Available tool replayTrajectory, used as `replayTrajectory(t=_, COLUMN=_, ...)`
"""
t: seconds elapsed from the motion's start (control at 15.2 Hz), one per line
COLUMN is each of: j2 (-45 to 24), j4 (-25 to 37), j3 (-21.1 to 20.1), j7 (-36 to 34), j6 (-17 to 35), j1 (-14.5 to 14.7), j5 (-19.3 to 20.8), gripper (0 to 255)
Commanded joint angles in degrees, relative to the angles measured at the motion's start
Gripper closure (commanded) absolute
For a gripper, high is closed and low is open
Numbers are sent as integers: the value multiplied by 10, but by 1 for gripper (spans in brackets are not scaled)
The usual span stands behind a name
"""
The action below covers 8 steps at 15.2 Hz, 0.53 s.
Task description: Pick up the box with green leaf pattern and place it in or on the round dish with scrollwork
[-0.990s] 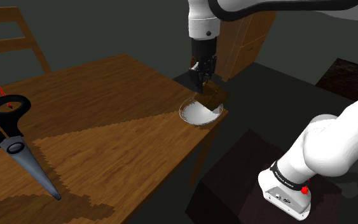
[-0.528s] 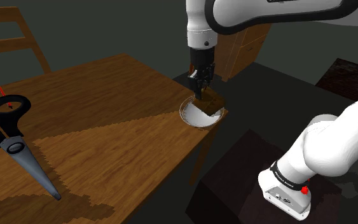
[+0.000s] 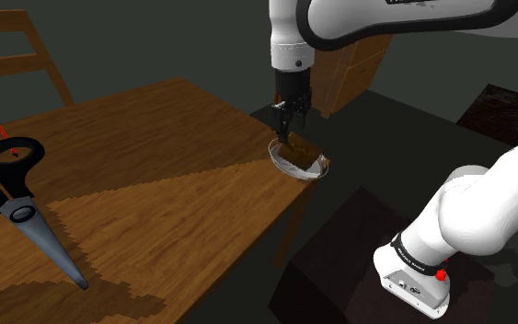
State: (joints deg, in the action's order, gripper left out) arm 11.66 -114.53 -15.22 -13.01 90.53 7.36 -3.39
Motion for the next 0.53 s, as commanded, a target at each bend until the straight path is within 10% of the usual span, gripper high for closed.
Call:
replayTrajectory(t=0.0, j2=0, j4=0, j3=0, j7=0, j6=0, j1=0, j5=0, gripper=0)
replayTrajectory(t=0.46, j2=-24, j4=96, j3=0, j7=-5, j6=-72, j1=-1, j5=6, gripper=0)
